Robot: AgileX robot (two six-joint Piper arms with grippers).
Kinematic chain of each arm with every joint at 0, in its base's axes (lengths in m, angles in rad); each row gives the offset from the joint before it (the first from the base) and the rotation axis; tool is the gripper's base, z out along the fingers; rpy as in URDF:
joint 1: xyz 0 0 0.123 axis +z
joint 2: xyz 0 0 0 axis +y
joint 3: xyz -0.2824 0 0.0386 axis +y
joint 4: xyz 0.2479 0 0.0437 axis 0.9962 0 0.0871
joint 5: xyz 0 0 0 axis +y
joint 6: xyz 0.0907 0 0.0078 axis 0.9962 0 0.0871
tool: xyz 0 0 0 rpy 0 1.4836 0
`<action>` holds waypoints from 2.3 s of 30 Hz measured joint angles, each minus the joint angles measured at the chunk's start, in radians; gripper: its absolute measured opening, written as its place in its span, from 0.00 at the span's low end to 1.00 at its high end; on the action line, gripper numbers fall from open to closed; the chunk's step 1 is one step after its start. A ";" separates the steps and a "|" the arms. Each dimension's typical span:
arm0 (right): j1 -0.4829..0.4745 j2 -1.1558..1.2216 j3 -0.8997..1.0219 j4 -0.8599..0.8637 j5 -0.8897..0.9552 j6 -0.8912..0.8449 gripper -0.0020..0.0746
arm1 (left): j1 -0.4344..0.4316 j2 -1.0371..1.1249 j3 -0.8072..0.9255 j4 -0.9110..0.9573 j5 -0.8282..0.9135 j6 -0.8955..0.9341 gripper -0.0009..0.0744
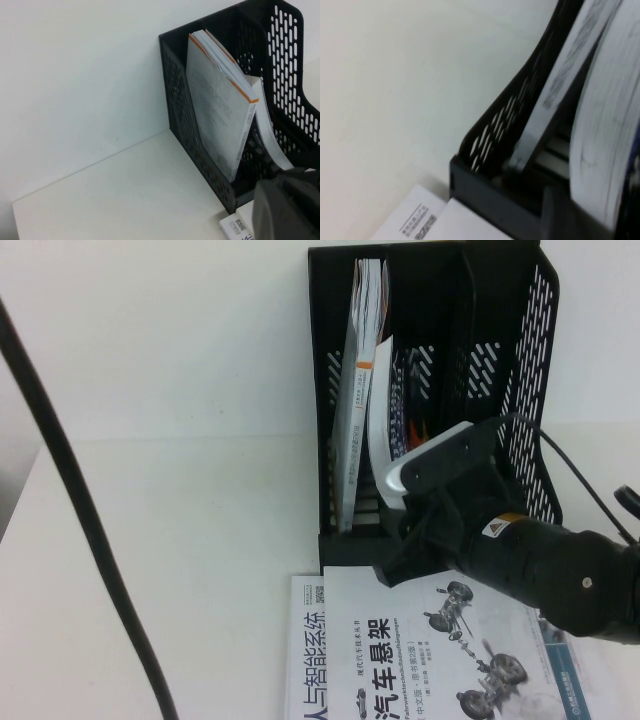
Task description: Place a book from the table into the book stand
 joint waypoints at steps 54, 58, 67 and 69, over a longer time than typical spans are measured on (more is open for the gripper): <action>-0.025 0.030 -0.529 0.673 -0.284 -0.700 0.20 | 0.000 0.000 0.011 -0.065 -0.001 0.009 0.01; -0.025 0.030 -0.531 0.612 -0.344 -0.633 0.20 | 0.000 0.000 0.011 -0.065 -0.001 0.013 0.01; -0.031 0.096 -0.538 0.493 -0.462 -0.421 0.20 | 0.000 0.000 0.011 -0.066 -0.001 0.017 0.01; -0.031 0.120 -0.538 0.474 -0.465 -0.384 0.20 | 0.000 0.000 0.011 -0.066 -0.001 0.019 0.01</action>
